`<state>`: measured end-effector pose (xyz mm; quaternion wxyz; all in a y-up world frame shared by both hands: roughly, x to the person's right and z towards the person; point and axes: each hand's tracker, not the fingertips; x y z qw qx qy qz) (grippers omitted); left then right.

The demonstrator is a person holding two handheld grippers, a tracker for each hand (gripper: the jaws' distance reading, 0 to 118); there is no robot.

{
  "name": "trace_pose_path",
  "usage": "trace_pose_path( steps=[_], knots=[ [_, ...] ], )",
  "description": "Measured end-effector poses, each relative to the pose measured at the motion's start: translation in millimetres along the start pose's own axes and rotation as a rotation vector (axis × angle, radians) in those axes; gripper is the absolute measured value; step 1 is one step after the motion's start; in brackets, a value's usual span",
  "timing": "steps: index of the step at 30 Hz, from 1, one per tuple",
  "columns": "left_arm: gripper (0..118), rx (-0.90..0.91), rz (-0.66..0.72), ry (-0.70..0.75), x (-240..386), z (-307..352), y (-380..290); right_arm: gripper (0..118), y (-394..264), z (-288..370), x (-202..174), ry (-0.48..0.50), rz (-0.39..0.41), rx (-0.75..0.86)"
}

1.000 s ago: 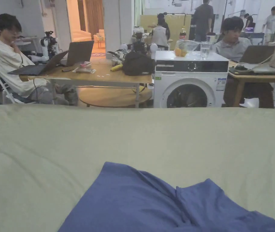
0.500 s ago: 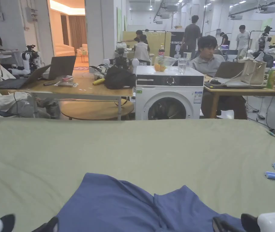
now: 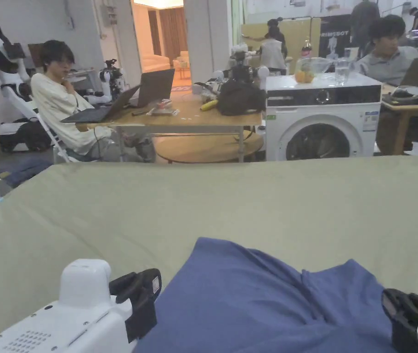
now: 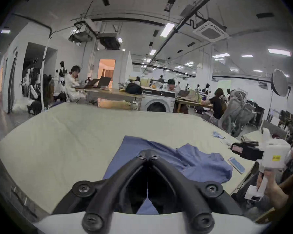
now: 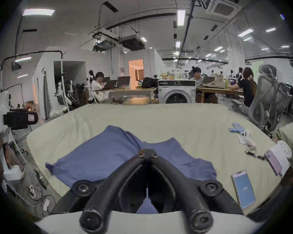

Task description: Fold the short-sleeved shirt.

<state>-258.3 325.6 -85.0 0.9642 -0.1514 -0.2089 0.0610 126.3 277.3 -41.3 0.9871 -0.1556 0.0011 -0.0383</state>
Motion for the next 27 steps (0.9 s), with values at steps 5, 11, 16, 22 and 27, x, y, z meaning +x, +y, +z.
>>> trace_pose_path(
  steps=[5, 11, 16, 22, 27],
  knots=[
    [64, -0.249, 0.090, 0.089, -72, -7, -33, 0, -13, 1, 10, 0.018, -0.017, -0.043],
    [62, -0.408, 0.299, 0.160, -121, -33, -92, 0, -20, 6, 20, 0.017, -0.065, -0.101],
    [18, -0.544, 0.258, 0.140, -115, -64, -123, 0, -25, 10, 26, -0.010, -0.060, -0.131],
    [2, -0.556, 0.165, 0.183, -97, -73, -123, 20, -16, -3, 41, 0.006, -0.017, -0.165],
    [3, -0.599, 0.105, 0.210, -90, -79, -117, 62, 26, -69, 96, -0.006, 0.062, -0.291]
  ],
)
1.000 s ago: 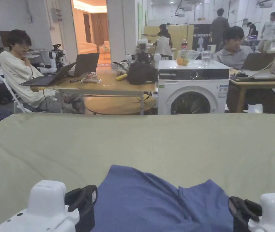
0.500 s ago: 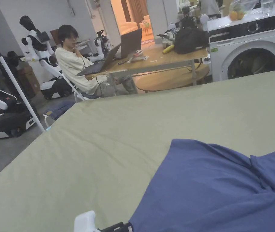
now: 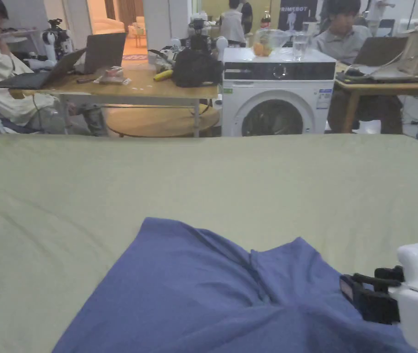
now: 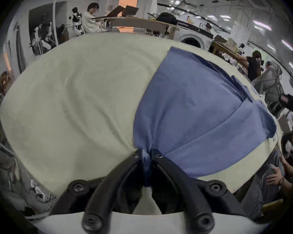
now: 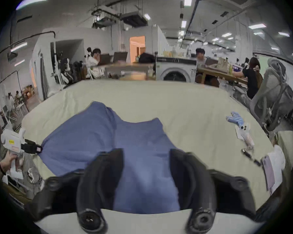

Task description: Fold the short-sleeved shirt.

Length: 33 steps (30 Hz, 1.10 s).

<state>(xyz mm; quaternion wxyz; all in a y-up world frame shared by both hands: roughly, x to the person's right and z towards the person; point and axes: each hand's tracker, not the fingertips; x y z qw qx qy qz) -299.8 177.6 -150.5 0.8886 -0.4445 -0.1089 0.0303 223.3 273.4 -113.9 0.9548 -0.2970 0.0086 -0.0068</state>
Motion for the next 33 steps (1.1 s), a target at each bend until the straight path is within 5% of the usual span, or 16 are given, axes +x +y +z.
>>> trace_pose_path(
  steps=[7, 9, 14, 17, 25, 33],
  knots=[
    [2, -0.009, 0.047, -0.018, 1, 6, 2, 58, 46, -126, 91, -0.004, -0.164, -0.383],
    [2, -0.018, 0.058, -0.013, 3, 8, 4, 43, 44, -155, 97, -0.021, -0.154, -0.436],
    [2, -0.029, 0.065, -0.008, 4, 9, 7, 39, 23, -190, 88, 0.032, -0.112, -0.585],
    [2, -0.025, 0.074, -0.010, 3, 9, 7, 0, 24, -181, 86, 0.021, -0.104, -0.539],
    [2, 0.016, 0.145, -0.084, -20, 16, 9, 0, 22, -132, 84, -0.006, -0.189, -0.336],
    [1, 0.524, 0.043, -0.157, 15, 148, 55, 0, 103, 12, 73, 0.017, -0.105, 0.032]
  ],
)
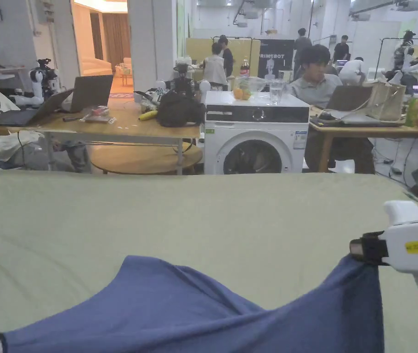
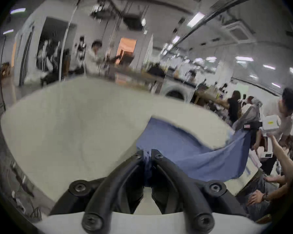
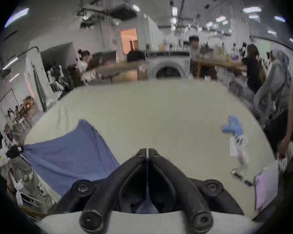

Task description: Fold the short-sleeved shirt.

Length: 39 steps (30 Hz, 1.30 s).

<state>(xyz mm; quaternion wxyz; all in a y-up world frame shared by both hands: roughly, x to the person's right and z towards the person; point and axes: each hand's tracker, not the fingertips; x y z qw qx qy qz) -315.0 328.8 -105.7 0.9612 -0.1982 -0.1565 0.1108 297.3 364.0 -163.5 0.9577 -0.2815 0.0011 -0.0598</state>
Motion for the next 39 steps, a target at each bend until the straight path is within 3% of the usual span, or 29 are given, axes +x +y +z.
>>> trace_pose_path(
  steps=[3, 5, 8, 19, 24, 34, 39],
  knots=[
    [1, 0.137, -0.016, -0.073, 23, 9, 54, 0, 35, 53, -11, -0.003, 0.007, 0.139],
    [0, 0.200, -0.052, -0.111, 32, 2, 92, 0, 61, 80, -18, -0.064, 0.059, 0.230],
    [0, 0.275, -0.120, -0.094, 42, -23, 148, 0, 102, 99, -20, -0.119, 0.059, 0.305],
    [0, 0.266, -0.112, -0.015, 60, -123, 310, 0, 235, 69, -28, -0.249, 0.010, 0.471],
    [0, 0.292, -0.084, 0.030, 59, -145, 354, 0, 288, 48, -35, -0.260, -0.023, 0.492],
    [0, 0.324, -0.144, 0.150, 58, -173, 406, 0, 386, 20, -57, -0.298, -0.014, 0.553],
    [0, 0.322, -0.141, 0.154, 36, -192, 408, 0, 378, 15, -67, -0.302, 0.024, 0.546]
  ],
)
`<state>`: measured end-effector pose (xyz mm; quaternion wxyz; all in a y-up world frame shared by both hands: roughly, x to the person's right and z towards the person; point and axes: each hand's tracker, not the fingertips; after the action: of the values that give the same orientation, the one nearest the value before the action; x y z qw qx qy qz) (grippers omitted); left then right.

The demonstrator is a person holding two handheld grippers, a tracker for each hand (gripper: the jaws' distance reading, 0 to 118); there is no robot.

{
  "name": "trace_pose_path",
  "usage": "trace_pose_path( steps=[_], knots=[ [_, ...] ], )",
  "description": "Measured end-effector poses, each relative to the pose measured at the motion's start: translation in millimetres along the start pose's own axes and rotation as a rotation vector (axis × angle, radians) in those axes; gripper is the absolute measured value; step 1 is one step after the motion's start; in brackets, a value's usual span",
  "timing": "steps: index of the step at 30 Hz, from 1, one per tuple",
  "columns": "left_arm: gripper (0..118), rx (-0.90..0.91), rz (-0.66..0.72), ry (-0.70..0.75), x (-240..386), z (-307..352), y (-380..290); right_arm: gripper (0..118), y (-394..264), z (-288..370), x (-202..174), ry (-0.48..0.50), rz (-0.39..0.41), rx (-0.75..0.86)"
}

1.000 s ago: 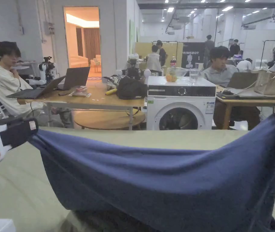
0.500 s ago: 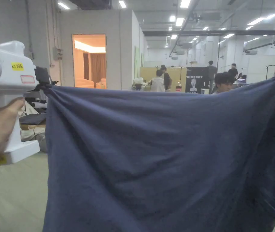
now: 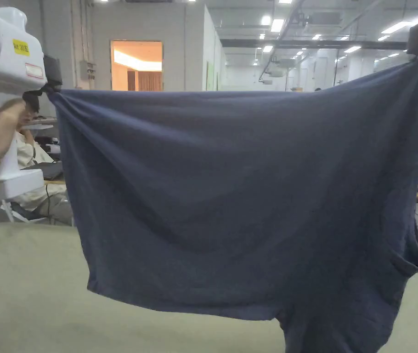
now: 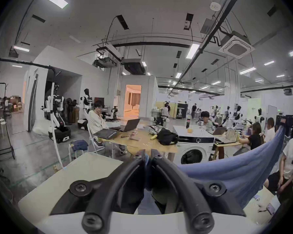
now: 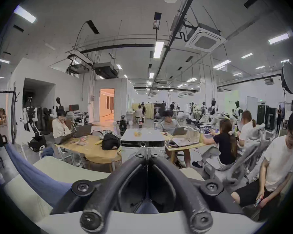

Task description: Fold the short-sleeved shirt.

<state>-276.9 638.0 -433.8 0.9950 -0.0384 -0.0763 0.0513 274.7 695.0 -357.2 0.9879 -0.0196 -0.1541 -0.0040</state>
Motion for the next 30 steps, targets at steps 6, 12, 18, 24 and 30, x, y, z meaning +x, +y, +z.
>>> trace_pose_path(
  steps=[6, 12, 18, 24, 30],
  knots=[
    [0, -0.080, 0.016, -0.008, -5, -8, -55, 0, -51, -14, 1, 0.032, -0.012, -0.089],
    [0, -0.181, 0.056, -0.043, -1, 17, -114, 0, -81, 0, 0, 0.125, -0.041, -0.200],
    [0, -0.226, 0.092, -0.076, -6, 67, -158, 0, -119, 24, 22, 0.132, -0.067, -0.229],
    [0, -0.237, 0.052, -0.130, -15, 166, -224, 0, -250, 160, 79, 0.147, -0.117, -0.319],
    [0, -0.333, 0.091, -0.209, -35, 266, -303, 0, -354, 292, 81, 0.198, -0.076, -0.409]
  ],
)
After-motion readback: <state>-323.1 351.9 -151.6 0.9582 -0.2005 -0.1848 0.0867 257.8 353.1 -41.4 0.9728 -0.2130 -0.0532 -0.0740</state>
